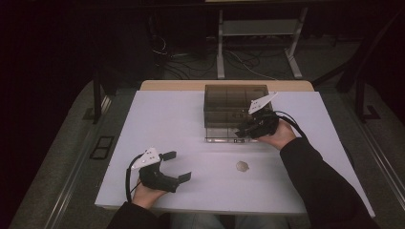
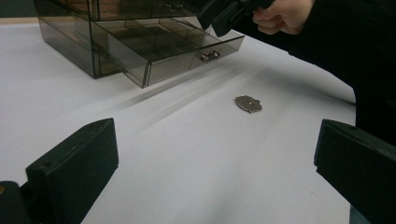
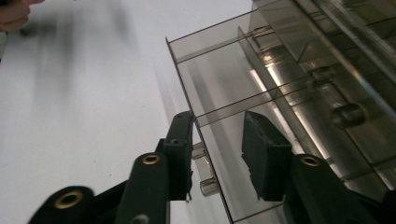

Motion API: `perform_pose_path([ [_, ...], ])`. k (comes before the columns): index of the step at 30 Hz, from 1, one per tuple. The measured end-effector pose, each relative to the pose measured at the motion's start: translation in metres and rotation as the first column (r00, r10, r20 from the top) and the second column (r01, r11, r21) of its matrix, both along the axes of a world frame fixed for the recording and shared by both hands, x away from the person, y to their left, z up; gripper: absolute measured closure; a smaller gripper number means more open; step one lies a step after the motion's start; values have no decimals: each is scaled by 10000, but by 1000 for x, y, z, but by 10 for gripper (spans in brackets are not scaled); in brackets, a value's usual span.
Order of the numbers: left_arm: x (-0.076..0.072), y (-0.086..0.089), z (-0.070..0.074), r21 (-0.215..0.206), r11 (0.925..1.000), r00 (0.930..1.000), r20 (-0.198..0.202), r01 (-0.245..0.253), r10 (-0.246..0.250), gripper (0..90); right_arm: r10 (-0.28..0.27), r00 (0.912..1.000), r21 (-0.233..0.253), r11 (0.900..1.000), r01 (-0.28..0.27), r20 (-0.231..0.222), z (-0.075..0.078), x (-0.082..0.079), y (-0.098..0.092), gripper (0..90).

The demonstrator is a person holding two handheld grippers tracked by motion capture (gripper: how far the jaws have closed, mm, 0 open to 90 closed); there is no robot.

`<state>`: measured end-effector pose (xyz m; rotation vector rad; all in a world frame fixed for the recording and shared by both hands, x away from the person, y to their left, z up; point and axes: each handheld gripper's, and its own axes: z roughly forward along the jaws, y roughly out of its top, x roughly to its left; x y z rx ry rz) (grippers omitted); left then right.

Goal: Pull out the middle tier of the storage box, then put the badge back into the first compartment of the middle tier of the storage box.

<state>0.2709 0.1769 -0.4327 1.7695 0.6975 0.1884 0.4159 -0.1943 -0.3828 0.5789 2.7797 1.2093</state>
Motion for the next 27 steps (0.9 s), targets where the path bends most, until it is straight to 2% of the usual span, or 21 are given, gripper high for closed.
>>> perform_pose_path([
  [8, 0, 0, 0, -11, 10000, 10000, -4, -3, 3, 0, -694, 9970, 290, 9971, 705, -355, 15, -9, -5, 477],
  [19, 0, 1, 0, -50, 10000, 10000, 1, -39, 39, 0, -1078, 9920, 637, 9917, 1120, -653, 33, -26, -9, 309],
  [24, -1, 1, 1, -57, 10000, 10000, 18, -41, 41, 0, -1204, 9900, 542, 9907, 1245, -733, 37, -36, -8, 208],
  [27, -1, 1, 1, -56, 10000, 10000, 19, -56, 56, 0, -1335, 9890, 421, 9898, 1363, -629, 39, -43, -6, 174],
])
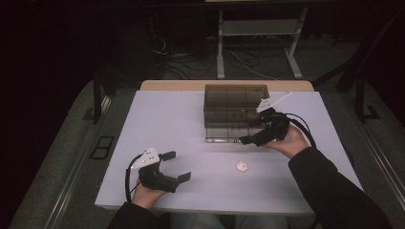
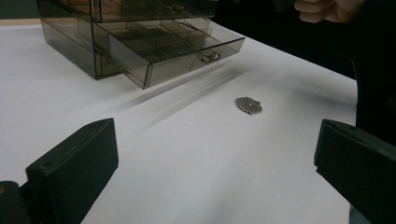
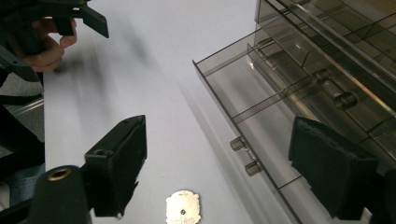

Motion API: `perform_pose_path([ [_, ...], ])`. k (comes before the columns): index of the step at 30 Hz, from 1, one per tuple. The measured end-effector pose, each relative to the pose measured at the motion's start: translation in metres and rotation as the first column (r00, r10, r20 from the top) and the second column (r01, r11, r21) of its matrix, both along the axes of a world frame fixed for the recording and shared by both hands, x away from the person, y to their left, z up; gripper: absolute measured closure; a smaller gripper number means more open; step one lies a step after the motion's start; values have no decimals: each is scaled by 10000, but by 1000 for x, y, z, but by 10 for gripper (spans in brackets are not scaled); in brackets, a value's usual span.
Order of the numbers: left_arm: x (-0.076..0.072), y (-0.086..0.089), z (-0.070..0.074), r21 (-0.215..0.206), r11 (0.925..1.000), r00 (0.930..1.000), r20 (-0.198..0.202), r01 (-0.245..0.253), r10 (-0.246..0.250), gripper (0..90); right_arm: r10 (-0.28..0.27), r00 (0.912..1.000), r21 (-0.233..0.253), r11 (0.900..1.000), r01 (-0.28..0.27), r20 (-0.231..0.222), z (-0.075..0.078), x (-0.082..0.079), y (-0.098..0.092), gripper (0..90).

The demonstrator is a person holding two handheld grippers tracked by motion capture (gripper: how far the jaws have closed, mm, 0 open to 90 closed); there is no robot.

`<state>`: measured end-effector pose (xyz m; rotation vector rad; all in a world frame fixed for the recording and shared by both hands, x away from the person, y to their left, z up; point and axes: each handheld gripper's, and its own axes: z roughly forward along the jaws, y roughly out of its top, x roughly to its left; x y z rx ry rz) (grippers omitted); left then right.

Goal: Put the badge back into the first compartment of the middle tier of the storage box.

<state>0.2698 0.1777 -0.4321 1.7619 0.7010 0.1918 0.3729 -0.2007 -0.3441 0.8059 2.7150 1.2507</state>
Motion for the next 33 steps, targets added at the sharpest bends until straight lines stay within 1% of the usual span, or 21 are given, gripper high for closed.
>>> perform_pose_path([
  [2, 0, 0, 0, -1, 10000, 10000, 1, -7, 7, 0, -111, 9999, -65, 9999, 111, 1, 0, -4, 1, 123],
  [4, 0, 0, 0, 4, 10000, 10000, 4, -15, 15, 0, -133, 9998, -47, 9999, 132, -125, 0, -7, 1, 120],
  [7, 0, 0, 0, 6, 10000, 10000, -3, -16, 16, 0, -163, 9997, -166, 9997, 159, -195, -1, -14, 2, 102],
  [10, 0, 0, 0, 0, 10000, 10000, -1, -20, 20, 0, -57, 9995, 7, 10000, 57, -321, -2, -19, 2, 101],
  [11, 0, 0, 0, -1, 10000, 10000, 1, -18, 18, 0, -66, 9995, 23, 10000, 66, -303, -2, -20, 2, 22],
  [12, 0, 0, 0, -4, 10000, 10000, -3, -24, 24, 0, -191, 9994, -75, 9998, 189, -298, -3, -22, 3, 1],
  [13, 0, 0, 0, -5, 10000, 10000, -4, -21, 21, 0, -144, 9992, -66, 9999, 141, -380, -3, -23, 3, 2],
  [16, 0, 0, 0, -3, 10000, 10000, 4, -23, 23, 0, -93, 9993, -53, 9999, 91, -362, -4, -28, 3, 2],
  [19, 0, 0, 0, 3, 10000, 10000, 14, -29, 29, 0, 12, 9989, -84, 10000, -15, -461, -6, -31, 4, 2],
  [27, 0, -1, 0, 2, 10000, 10000, 7, -33, 33, 0, 29, 9974, -276, 9996, -49, -723, -20, -40, 4, 2],
  [33, 0, 0, 0, 1, 10000, 10000, 10, -34, 34, 0, 69, 9972, -310, 9995, -93, -751, -27, -42, 4, 3],
])
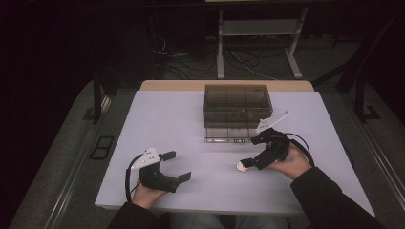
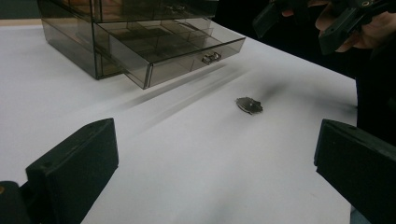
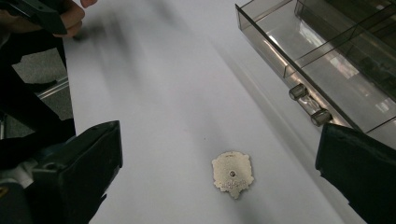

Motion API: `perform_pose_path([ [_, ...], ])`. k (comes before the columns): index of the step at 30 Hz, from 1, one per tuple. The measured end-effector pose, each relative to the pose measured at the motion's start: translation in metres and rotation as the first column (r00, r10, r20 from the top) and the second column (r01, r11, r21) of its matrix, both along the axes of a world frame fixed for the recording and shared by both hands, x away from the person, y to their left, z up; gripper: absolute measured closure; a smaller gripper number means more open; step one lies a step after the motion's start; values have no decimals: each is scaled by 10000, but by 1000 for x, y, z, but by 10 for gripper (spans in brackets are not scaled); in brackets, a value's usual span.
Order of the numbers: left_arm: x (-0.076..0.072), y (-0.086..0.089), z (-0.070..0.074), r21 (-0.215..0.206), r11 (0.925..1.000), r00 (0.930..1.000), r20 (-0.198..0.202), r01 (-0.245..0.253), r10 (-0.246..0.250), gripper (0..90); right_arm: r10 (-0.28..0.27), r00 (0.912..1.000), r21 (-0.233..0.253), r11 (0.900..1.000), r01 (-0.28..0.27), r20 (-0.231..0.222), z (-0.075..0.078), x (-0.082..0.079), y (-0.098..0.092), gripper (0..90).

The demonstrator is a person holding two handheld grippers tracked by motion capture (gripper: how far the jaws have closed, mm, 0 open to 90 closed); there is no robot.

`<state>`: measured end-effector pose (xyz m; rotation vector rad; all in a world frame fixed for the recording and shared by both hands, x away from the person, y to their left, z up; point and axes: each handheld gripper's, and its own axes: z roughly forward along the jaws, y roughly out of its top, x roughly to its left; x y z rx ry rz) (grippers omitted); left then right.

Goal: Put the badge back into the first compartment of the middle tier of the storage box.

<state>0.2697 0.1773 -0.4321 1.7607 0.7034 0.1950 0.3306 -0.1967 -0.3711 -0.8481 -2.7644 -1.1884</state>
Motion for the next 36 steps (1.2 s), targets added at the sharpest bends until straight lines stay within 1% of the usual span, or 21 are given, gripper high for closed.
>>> perform_pose_path([
  [18, 0, 0, 0, 29, 10000, 10000, 6, 20, -20, 0, 159, 9996, -222, 9996, -164, -217, -21, -1, 8, 3],
  [24, 0, 0, 0, 31, 10000, 10000, 7, 20, -20, 0, 232, 9991, -253, 9994, -241, -365, -28, -1, 11, 3],
  [29, 0, 0, 0, 51, 10000, 10000, 1, 37, -37, 0, 280, 9983, -432, 9986, -302, -511, -33, -1, 14, 3],
  [34, 0, -1, 0, 54, 10000, 10000, -3, 52, -52, 0, 366, 9978, -725, 9965, -405, -551, -41, 0, 18, 3],
  [36, 0, 0, 0, 55, 10000, 10000, 0, 45, -45, 0, 365, 9976, -748, 9964, -409, -593, -42, 0, 19, 3],
])
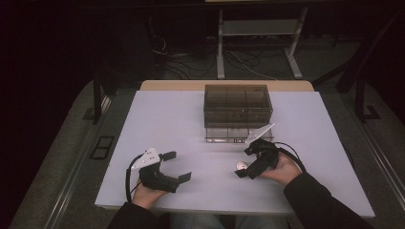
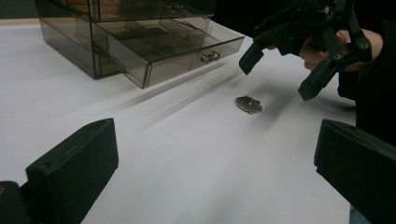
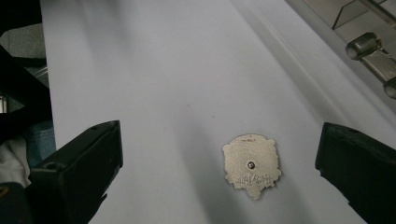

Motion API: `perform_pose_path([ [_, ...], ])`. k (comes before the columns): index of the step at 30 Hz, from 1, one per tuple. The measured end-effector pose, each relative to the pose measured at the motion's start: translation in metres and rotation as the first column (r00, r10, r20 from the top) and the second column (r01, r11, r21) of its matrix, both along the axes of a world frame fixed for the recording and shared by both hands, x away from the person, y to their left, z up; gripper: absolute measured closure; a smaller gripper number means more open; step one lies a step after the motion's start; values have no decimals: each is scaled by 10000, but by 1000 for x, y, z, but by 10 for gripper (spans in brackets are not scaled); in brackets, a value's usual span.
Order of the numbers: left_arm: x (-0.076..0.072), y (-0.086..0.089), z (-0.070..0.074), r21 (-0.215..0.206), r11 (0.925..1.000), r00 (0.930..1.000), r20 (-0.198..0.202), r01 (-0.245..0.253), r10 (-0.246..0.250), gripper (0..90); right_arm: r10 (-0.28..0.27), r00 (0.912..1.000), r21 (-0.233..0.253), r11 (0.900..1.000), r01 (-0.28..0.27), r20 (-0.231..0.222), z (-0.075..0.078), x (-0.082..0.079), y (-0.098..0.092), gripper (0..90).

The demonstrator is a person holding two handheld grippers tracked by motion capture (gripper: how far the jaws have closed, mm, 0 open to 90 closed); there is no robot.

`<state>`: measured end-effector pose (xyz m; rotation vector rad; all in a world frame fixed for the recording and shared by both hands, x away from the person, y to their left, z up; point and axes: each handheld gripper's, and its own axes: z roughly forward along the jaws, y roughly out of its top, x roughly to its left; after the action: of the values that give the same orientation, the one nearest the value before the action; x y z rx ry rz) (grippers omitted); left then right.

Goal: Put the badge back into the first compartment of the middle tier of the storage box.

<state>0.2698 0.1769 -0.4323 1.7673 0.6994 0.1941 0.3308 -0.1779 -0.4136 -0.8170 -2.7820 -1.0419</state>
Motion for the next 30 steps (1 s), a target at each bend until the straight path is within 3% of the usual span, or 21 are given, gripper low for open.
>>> perform_pose_path([
  [7, 0, 0, 0, 20, 10000, 10000, -10, 24, -24, 0, 203, 9997, -243, 9995, -205, -110, -7, 1, 4, 3],
  [15, 0, 0, 0, 18, 10000, 10000, -3, 16, -16, 0, 739, 9969, -669, 9952, -720, 266, -16, 3, 8, 46],
  [19, 0, 0, 0, 28, 10000, 10000, -11, 28, -28, 0, 748, 9969, -865, 9936, -723, 261, -19, 4, 8, 48],
  [22, 0, 0, 0, 21, 10000, 10000, -4, 14, -14, 0, 783, 9963, -883, 9933, -748, 363, -21, 6, 6, 146],
  [24, 0, 0, 0, 29, 10000, 10000, -10, 12, -12, 0, 745, 9966, -877, 9936, -714, 337, -21, 7, 5, 148],
  [30, 0, 0, 0, -15, 10000, 10000, -11, -8, 8, 0, 717, 9960, -1093, 9918, -656, 525, -23, 8, 3, 279],
])
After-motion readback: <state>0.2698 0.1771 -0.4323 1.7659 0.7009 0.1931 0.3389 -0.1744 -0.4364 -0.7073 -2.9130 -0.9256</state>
